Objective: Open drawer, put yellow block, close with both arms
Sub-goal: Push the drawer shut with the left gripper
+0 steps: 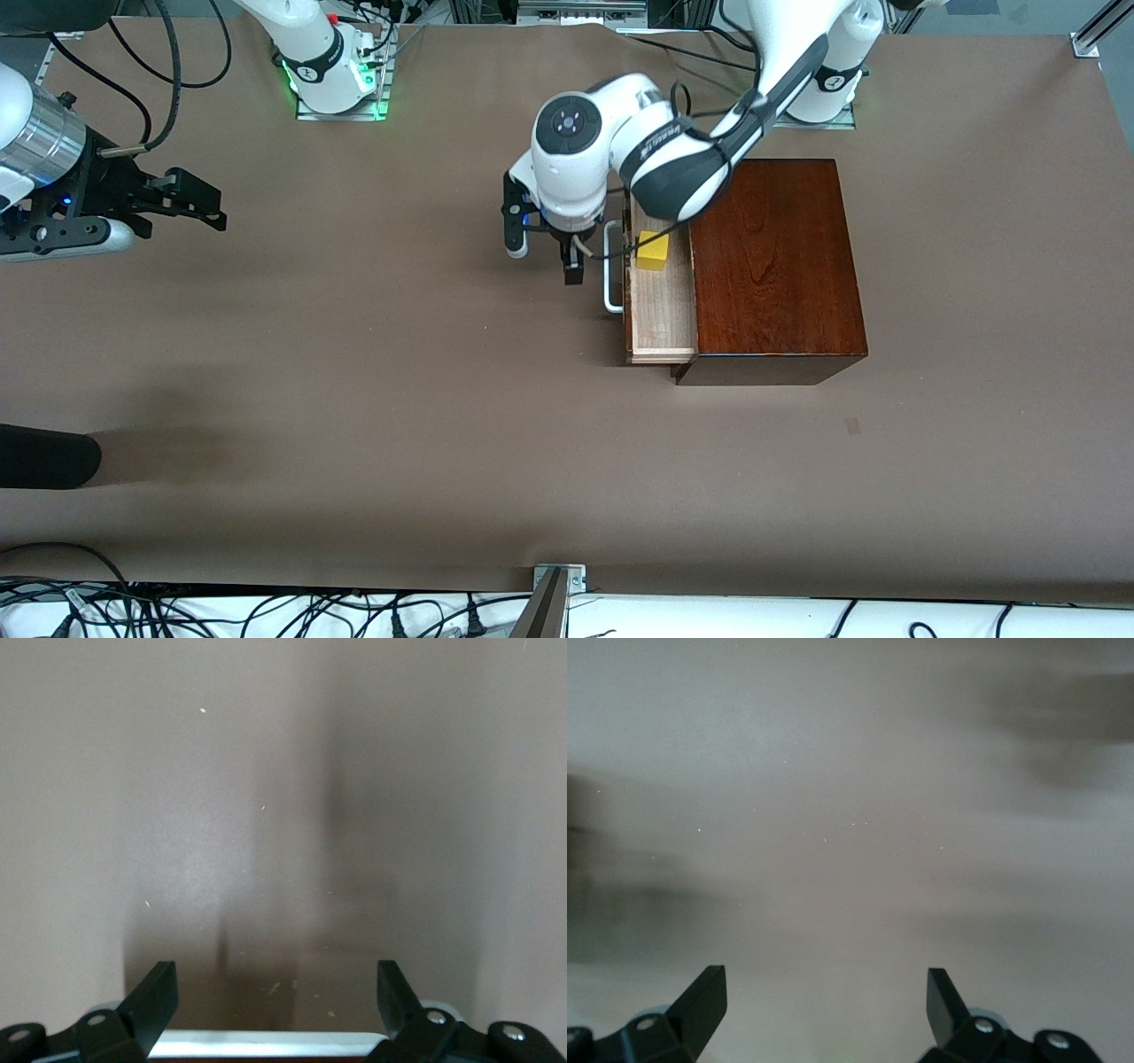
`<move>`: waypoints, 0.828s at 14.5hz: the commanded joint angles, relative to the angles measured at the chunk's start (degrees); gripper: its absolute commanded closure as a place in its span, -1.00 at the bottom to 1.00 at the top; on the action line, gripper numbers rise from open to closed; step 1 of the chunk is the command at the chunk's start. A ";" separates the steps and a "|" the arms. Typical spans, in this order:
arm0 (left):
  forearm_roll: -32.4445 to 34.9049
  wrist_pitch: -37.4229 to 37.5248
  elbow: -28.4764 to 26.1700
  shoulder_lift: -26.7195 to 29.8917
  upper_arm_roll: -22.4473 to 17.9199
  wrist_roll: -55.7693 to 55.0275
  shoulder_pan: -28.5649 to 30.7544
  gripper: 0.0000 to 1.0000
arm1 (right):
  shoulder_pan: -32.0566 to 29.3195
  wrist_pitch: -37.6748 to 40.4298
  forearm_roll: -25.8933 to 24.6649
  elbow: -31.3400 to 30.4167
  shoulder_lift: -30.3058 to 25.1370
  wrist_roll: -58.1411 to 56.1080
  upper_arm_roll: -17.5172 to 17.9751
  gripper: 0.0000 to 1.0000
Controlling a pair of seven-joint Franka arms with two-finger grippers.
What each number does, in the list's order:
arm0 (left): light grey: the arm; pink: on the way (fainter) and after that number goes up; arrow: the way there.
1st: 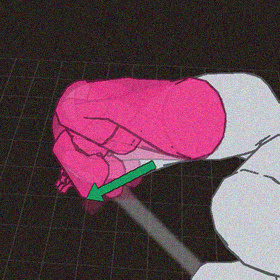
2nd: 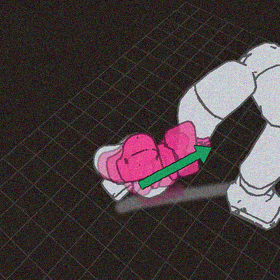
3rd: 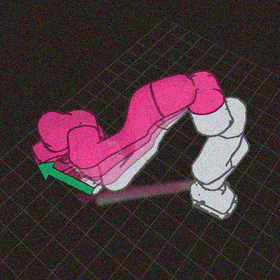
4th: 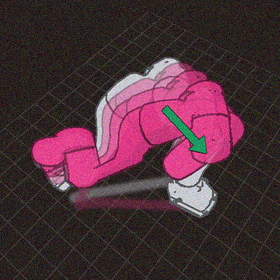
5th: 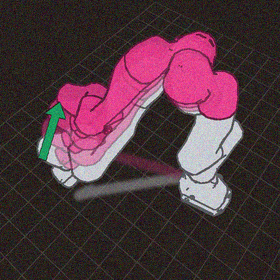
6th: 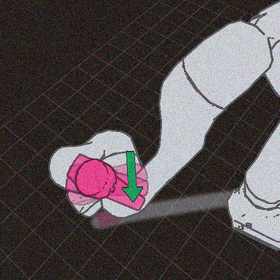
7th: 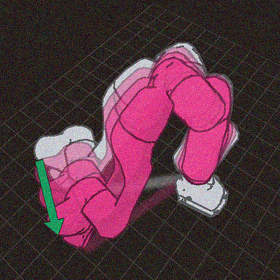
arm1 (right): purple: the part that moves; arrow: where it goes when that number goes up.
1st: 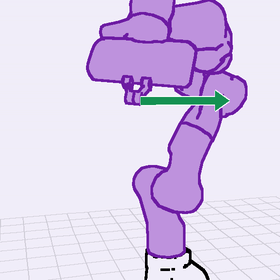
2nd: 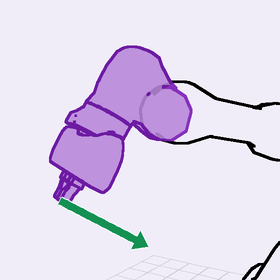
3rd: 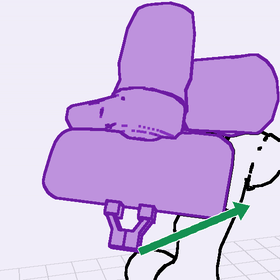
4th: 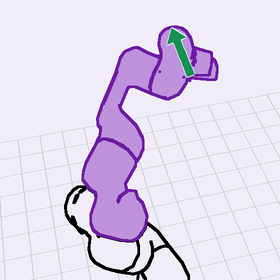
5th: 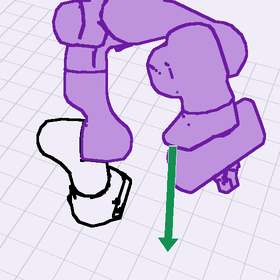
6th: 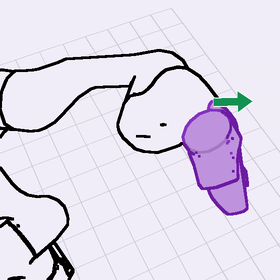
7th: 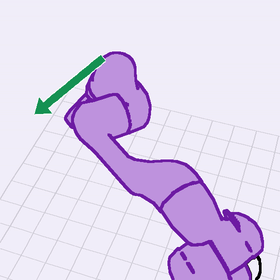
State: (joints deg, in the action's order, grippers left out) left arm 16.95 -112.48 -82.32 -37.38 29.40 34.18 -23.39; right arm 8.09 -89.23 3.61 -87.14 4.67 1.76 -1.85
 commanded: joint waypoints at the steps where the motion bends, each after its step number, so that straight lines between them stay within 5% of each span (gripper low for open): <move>1: 2.47 0.15 1.82 -2.43 -0.04 4.49 -0.26 -1.00 | -0.79 -0.76 -3.51 -0.84 -0.80 1.23 1.24 -1.00; 12: 8.62 19.30 1.64 -1.73 -2.68 6.69 0.36 -1.00 | -0.71 -1.82 -6.77 1.71 -0.10 -0.08 1.24 -1.00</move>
State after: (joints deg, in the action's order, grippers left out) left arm 23.24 -98.31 -80.96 -39.65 27.29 40.10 -22.93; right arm 8.09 -91.34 -2.69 -86.89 4.69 1.96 -1.55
